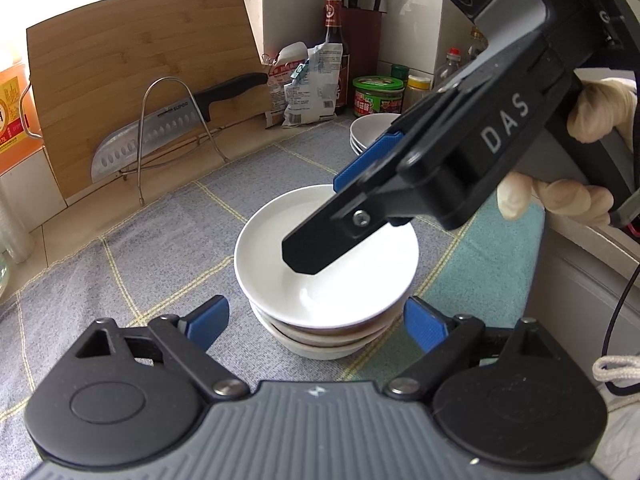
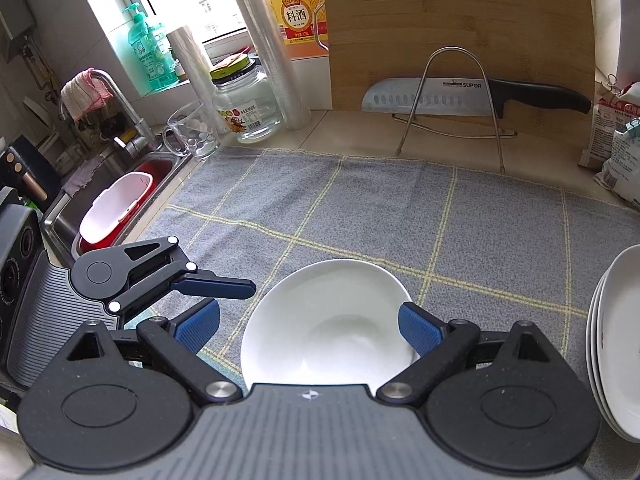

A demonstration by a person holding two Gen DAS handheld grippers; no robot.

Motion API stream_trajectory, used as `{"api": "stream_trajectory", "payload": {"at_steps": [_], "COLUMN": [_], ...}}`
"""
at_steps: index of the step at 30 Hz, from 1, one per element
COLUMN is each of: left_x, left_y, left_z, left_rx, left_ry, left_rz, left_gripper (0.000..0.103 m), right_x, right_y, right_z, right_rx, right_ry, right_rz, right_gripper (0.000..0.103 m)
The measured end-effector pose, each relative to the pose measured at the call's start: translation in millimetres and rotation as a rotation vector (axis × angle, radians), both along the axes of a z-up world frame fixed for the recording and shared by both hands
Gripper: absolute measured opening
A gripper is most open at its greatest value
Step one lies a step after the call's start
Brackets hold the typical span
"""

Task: Organize plates and bowls
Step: 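Lower the bowl into the nested bowls and open the right gripper, then grasp the three-bowl stack from opposite sides with both grippers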

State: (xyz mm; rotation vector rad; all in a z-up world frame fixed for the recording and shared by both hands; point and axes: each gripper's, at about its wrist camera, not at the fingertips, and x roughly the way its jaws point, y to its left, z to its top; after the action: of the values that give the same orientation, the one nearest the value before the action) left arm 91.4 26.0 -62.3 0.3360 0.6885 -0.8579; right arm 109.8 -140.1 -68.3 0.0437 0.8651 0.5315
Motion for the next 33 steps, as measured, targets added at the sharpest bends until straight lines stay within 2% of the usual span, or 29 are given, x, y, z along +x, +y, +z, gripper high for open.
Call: {"api": "stream_trajectory", "payload": {"at_steps": [9, 19, 27, 33], "left_x": [2, 18, 28, 30], "left_y": [8, 9, -4, -10], "left_z": [-5, -43, -64, -70], "left_rx": [0.010, 0.028, 0.085, 0.127], "left_ry": [-0.004, 0.025, 0.045, 0.055], "left_rz": [-0.019, -0.076, -0.134, -0.116], "left_gripper": [0.095, 0.096, 0.096, 0.097], "right_x": [-1, -26, -55, -52], "right_y": [-3, -23, -44, -47], "right_z": [-1, 17, 6, -22], "right_rx": [0.010, -0.029, -0.129, -0.255], "right_ry": [0.005, -0.097, -0.083, -0.051], "right_rz": [-0.006, -0.120, -0.198, -0.144], "right_gripper": [0.098, 0.103, 0.103, 0.103]}}
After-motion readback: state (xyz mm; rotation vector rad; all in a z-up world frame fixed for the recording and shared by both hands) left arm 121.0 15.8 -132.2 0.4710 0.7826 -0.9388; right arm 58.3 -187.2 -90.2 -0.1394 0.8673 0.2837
